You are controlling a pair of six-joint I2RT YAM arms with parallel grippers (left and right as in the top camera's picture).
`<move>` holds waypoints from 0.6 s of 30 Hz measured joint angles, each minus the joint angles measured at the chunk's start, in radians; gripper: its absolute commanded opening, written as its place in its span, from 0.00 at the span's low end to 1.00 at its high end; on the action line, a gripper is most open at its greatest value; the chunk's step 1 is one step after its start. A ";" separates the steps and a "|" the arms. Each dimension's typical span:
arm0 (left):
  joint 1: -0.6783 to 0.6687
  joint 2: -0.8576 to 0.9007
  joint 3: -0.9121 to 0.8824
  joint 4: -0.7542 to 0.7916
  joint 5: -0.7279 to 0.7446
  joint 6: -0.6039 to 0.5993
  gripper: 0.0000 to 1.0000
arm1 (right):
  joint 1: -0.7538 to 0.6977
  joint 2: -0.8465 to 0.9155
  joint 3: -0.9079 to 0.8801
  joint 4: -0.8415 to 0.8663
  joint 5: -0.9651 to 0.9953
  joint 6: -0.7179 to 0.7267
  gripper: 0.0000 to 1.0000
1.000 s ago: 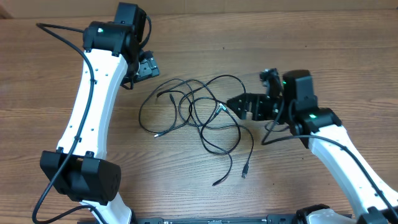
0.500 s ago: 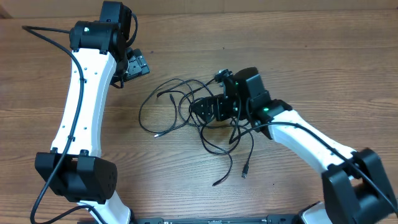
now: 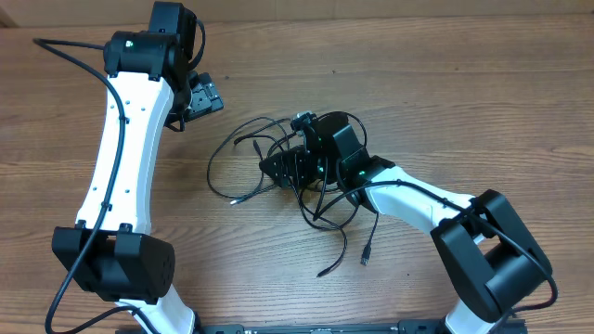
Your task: Untangle cables
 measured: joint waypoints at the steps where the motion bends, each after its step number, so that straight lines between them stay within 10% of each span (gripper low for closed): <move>1: 0.000 0.000 0.000 0.000 0.000 0.000 1.00 | 0.000 0.011 0.000 0.014 0.011 0.007 0.83; 9: 0.000 0.000 0.000 0.000 0.001 0.000 1.00 | 0.000 0.058 0.000 0.053 0.026 0.035 0.45; 12: 0.000 0.000 0.000 0.000 0.002 0.000 1.00 | 0.002 0.081 0.000 0.067 0.023 0.045 0.04; 18: 0.000 0.000 0.000 0.000 0.002 0.000 1.00 | 0.005 0.088 0.001 0.075 -0.012 0.071 0.04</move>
